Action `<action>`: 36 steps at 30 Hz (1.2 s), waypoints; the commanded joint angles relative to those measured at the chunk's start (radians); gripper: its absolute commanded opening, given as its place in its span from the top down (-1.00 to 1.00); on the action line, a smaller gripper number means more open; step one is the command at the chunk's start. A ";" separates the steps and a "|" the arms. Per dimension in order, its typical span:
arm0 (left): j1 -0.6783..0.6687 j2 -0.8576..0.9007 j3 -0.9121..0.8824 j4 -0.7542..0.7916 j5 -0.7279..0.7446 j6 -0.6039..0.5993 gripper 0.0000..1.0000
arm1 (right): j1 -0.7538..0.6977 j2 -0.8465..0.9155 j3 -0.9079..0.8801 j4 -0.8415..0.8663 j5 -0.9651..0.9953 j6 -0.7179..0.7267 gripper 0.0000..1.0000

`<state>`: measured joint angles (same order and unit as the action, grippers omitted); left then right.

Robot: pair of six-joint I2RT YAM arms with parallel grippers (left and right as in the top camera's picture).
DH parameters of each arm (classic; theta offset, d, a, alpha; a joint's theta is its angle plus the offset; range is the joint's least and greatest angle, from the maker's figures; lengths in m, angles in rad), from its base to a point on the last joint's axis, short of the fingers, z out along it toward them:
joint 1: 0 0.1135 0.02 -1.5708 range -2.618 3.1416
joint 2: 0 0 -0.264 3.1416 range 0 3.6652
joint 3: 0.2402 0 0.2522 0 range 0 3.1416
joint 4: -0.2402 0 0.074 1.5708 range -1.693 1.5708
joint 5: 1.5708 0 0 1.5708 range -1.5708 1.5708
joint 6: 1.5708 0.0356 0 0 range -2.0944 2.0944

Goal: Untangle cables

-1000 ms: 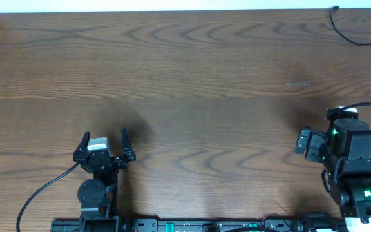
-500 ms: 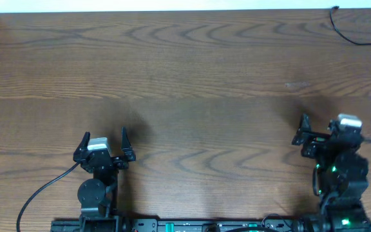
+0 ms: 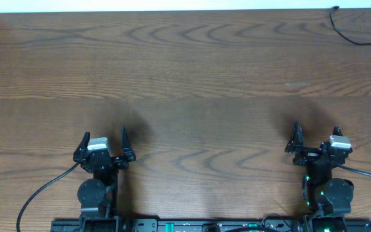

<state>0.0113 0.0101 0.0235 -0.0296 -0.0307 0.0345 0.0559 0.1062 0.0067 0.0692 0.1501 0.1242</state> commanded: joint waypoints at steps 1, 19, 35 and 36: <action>0.005 -0.006 -0.019 -0.040 -0.003 0.014 -0.92 | -0.010 -0.009 -0.001 0.020 0.008 -0.006 -0.99; 0.005 -0.006 -0.019 -0.040 -0.003 0.014 -0.92 | -0.019 -0.088 -0.001 -0.130 -0.017 -0.019 -0.99; 0.005 -0.006 -0.019 -0.040 -0.003 0.014 -0.92 | -0.051 -0.101 -0.001 -0.140 -0.082 -0.078 -0.99; 0.005 -0.006 -0.019 -0.040 -0.003 0.014 -0.92 | -0.051 -0.101 -0.001 -0.140 -0.082 -0.078 -0.98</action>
<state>0.0113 0.0101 0.0235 -0.0299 -0.0311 0.0345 0.0113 0.0147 0.0067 -0.0639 0.0807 0.0628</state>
